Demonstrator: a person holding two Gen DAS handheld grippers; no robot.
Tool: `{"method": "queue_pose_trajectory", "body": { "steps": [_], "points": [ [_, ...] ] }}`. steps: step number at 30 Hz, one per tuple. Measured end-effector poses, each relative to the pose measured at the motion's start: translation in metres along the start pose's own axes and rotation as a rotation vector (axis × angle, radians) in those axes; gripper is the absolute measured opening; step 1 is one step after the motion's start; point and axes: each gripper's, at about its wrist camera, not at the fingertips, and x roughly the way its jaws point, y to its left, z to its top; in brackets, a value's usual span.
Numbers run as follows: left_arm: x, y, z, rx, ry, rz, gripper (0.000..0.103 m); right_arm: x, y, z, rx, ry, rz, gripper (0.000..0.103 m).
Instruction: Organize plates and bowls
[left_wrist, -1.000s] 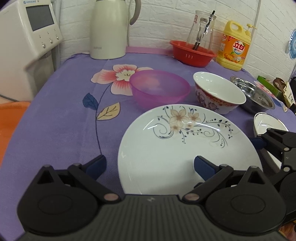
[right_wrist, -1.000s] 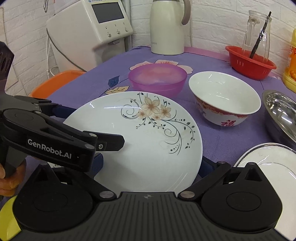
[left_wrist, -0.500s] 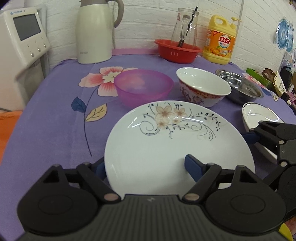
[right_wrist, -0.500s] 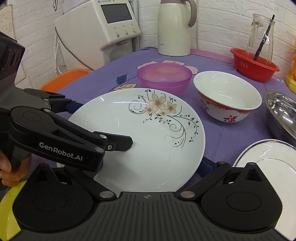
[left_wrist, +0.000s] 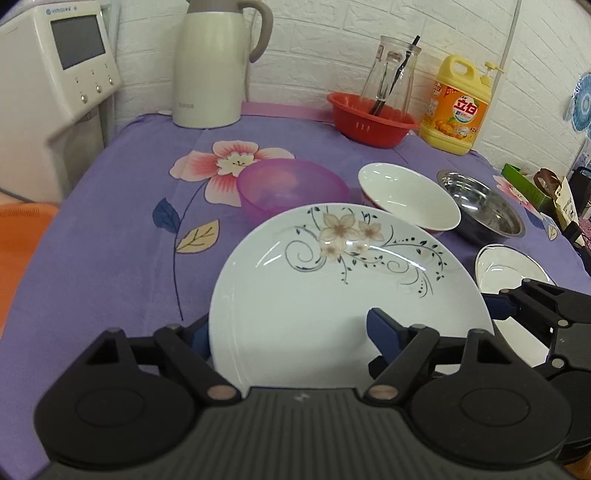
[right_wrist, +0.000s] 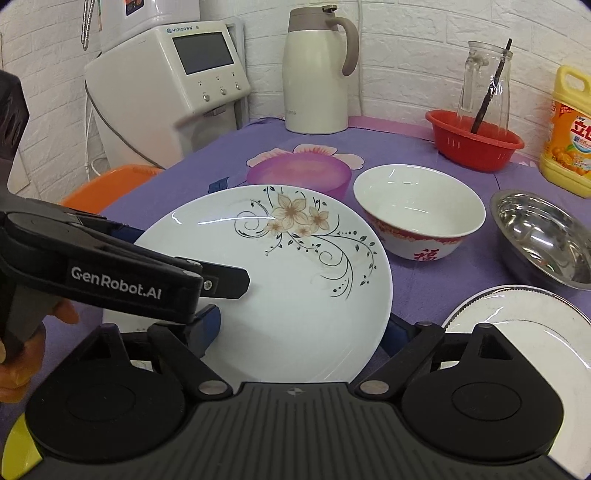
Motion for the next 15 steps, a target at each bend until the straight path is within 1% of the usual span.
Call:
{"method": "queue_pose_trajectory", "body": {
  "steps": [5, 8, 12, 15],
  "points": [
    [-0.029, -0.005, -0.006, 0.001, -0.022, -0.011, 0.08, -0.02, 0.006, -0.002, 0.015, -0.018, 0.006, 0.103],
    [-0.054, -0.014, -0.017, 0.017, -0.05, -0.013, 0.08, -0.038, 0.013, -0.006, 0.023, -0.03, 0.005, 0.103],
    [-0.084, -0.025, -0.045, 0.013, -0.065, -0.018, 0.08, -0.066, 0.027, -0.023, 0.034, -0.035, 0.011, 0.103],
    [-0.102, -0.031, -0.075, 0.005, -0.062, -0.021, 0.08, -0.085, 0.039, -0.042, 0.046, -0.019, 0.016, 0.103]
  ]
}}
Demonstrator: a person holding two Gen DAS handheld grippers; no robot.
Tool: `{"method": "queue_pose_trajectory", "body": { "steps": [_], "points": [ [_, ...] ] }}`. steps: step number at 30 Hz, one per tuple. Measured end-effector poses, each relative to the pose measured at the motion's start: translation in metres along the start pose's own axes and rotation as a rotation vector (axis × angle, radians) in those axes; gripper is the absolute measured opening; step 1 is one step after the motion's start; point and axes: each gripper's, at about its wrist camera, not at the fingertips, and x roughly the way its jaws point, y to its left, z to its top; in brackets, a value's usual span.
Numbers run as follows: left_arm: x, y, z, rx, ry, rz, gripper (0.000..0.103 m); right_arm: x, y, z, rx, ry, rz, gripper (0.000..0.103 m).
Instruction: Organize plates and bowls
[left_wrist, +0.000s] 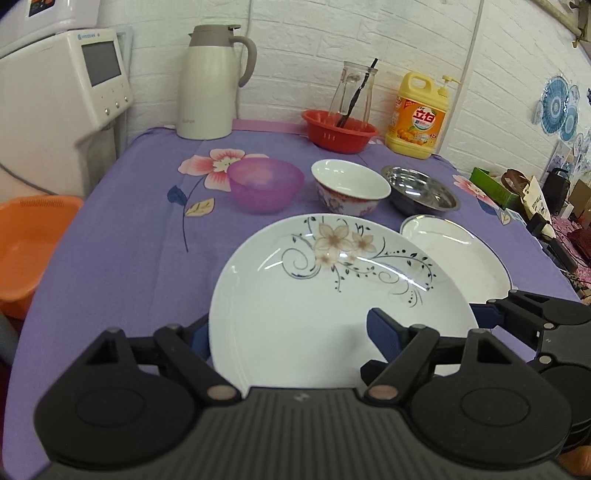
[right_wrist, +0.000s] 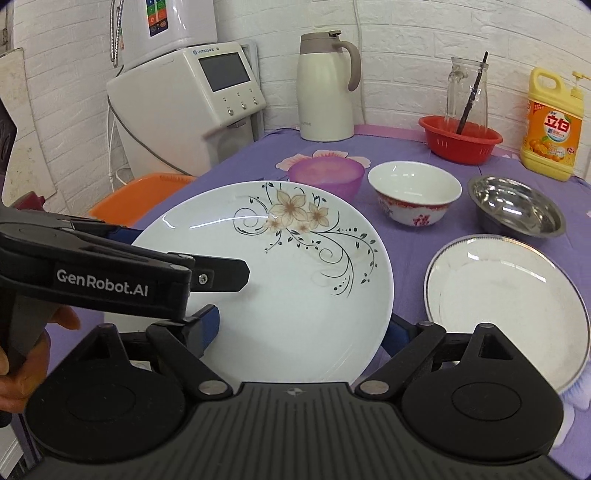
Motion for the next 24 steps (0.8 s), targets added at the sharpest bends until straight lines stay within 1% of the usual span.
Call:
{"method": "queue_pose_trajectory", "body": {
  "steps": [5, 9, 12, 14, 16, 17, 18, 20, 22, 24],
  "points": [
    [-0.026, -0.01, -0.045, -0.014, 0.019, 0.01, 0.08, -0.026, 0.021, -0.038, 0.007, 0.016, -0.006, 0.103],
    [-0.037, -0.012, -0.066, -0.016, 0.025, 0.007, 0.08, -0.04, 0.029, -0.058, 0.037, 0.025, 0.004, 0.103],
    [-0.032, -0.008, -0.072, -0.042, 0.035, -0.005, 0.08, -0.041, 0.035, -0.066, 0.021, 0.012, -0.005, 0.103],
    [-0.026, -0.005, -0.074, -0.054, 0.037, -0.005, 0.08, -0.041, 0.039, -0.069, -0.011, 0.007, -0.03, 0.103],
    [-0.022, -0.002, -0.075, -0.057, 0.032, -0.003, 0.079, -0.039, 0.041, -0.071, -0.043, -0.002, -0.037, 0.103],
    [-0.023, -0.002, -0.076, -0.05, 0.023, 0.006, 0.078, -0.039, 0.041, -0.071, -0.051, -0.006, -0.042, 0.103],
    [-0.027, -0.004, -0.075, -0.038, 0.003, 0.013, 0.08, -0.038, 0.039, -0.072, -0.046, -0.005, -0.049, 0.103],
    [-0.036, -0.006, -0.072, -0.012, -0.033, 0.012, 0.085, -0.036, 0.032, -0.071, -0.006, 0.007, -0.037, 0.103],
    [-0.044, -0.007, -0.068, -0.006, -0.056, 0.015, 0.089, -0.038, 0.026, -0.071, 0.01, -0.016, -0.036, 0.103],
    [-0.051, -0.007, -0.061, -0.013, -0.077, 0.008, 0.089, -0.046, 0.023, -0.069, 0.017, -0.053, -0.045, 0.103]
  ]
}}
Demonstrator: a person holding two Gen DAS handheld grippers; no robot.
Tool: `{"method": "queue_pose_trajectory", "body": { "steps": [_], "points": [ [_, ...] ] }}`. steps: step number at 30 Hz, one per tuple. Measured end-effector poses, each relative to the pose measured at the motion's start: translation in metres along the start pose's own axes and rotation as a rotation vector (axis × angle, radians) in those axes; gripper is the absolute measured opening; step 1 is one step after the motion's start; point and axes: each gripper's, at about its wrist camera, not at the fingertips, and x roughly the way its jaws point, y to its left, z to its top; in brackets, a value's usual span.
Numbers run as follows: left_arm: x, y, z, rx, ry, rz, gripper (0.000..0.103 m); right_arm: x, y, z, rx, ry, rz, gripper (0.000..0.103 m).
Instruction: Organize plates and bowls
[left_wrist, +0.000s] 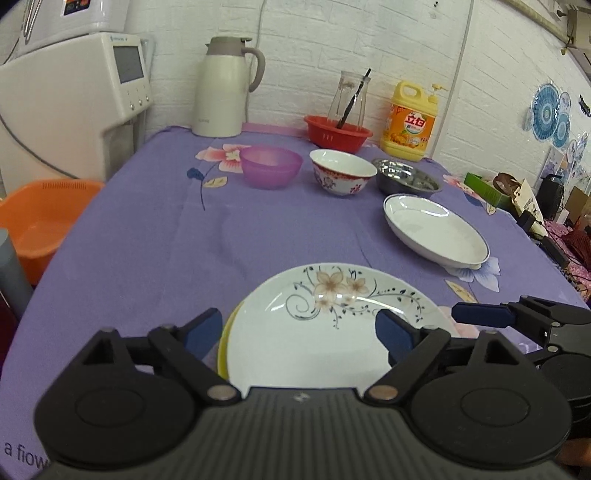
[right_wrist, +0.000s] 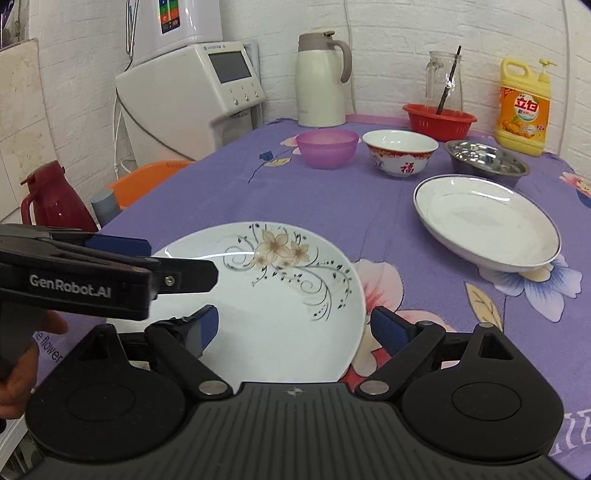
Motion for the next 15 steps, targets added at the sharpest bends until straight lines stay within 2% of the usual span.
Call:
{"method": "queue_pose_trajectory", "body": {
  "steps": [6, 9, 15],
  "points": [
    [0.006, -0.014, 0.027, -0.017, -0.002, -0.063, 0.092, -0.015, -0.037, 0.009, 0.09, -0.043, -0.012, 0.103],
    [0.017, -0.028, 0.039, 0.007, 0.008, -0.104, 0.092, -0.021, -0.067, 0.012, 0.143, -0.049, -0.063, 0.103],
    [0.063, -0.056, 0.064, 0.012, 0.081, -0.171, 0.094, -0.027, -0.131, 0.014, 0.245, -0.049, -0.18, 0.103]
  ]
}}
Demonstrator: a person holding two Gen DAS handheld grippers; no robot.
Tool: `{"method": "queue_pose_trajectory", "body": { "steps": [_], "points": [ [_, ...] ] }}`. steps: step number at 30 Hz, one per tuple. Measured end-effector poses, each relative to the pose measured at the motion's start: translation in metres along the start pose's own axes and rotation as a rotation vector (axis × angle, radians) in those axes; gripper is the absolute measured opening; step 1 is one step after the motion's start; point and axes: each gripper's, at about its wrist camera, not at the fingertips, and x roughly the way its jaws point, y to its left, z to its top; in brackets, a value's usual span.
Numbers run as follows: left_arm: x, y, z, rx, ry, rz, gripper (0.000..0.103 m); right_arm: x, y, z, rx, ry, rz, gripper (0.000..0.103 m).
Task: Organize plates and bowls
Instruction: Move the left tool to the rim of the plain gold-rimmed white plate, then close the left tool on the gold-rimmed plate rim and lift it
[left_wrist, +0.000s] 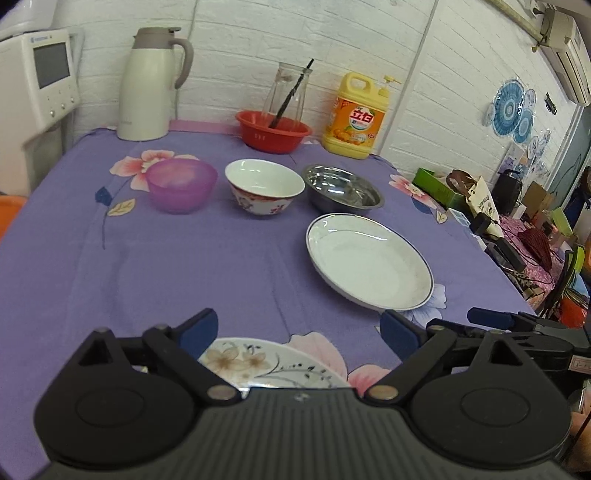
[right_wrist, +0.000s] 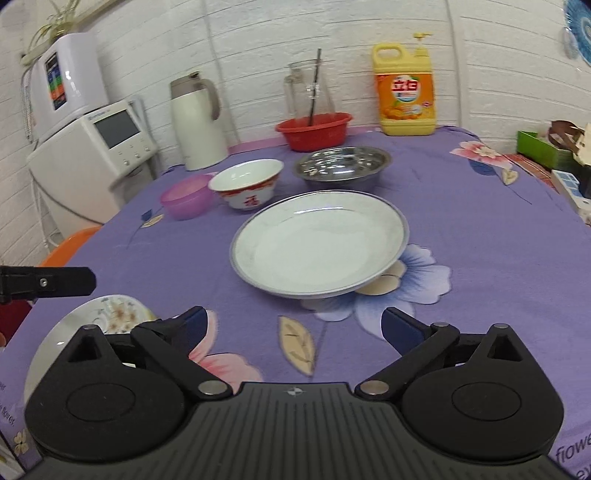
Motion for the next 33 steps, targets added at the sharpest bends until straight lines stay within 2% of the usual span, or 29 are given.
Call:
{"method": "queue_pose_trajectory", "body": {
  "steps": [3, 7, 10, 14, 17, 24, 28, 30, 33],
  "points": [
    [0.038, -0.009, 0.024, -0.018, 0.039, -0.026, 0.094, 0.014, -0.02, 0.009, 0.026, 0.002, -0.023, 0.103],
    [0.1, -0.025, 0.051, -0.001, 0.107, -0.005, 0.094, 0.046, -0.034, 0.025, 0.029, 0.032, -0.058, 0.103],
    [0.136, -0.035, 0.057, 0.043, 0.145, 0.016, 0.094, 0.067, -0.039, 0.032, 0.023, 0.061, -0.077, 0.103],
    [0.166, -0.036, 0.057, 0.034, 0.176, 0.021, 0.094, 0.085, -0.042, 0.037, -0.003, 0.085, -0.089, 0.103],
    [0.18, -0.035, 0.057, 0.021, 0.193, 0.03, 0.094, 0.096, -0.045, 0.038, -0.004, 0.105, -0.081, 0.103],
    [0.191, -0.048, 0.057, 0.102, 0.195, 0.059, 0.094, 0.101, -0.037, 0.037, -0.054, 0.091, -0.089, 0.103],
    [0.188, -0.058, 0.051, 0.173, 0.195, 0.056, 0.086, 0.103, -0.031, 0.034, -0.09, 0.083, -0.097, 0.103],
    [0.188, -0.065, 0.048, 0.209, 0.209, 0.063, 0.086, 0.102, -0.028, 0.033, -0.092, 0.078, -0.09, 0.103],
    [0.189, -0.064, 0.05, 0.206, 0.215, 0.063, 0.082, 0.101, -0.024, 0.031, -0.107, 0.078, -0.072, 0.103]
  ]
}}
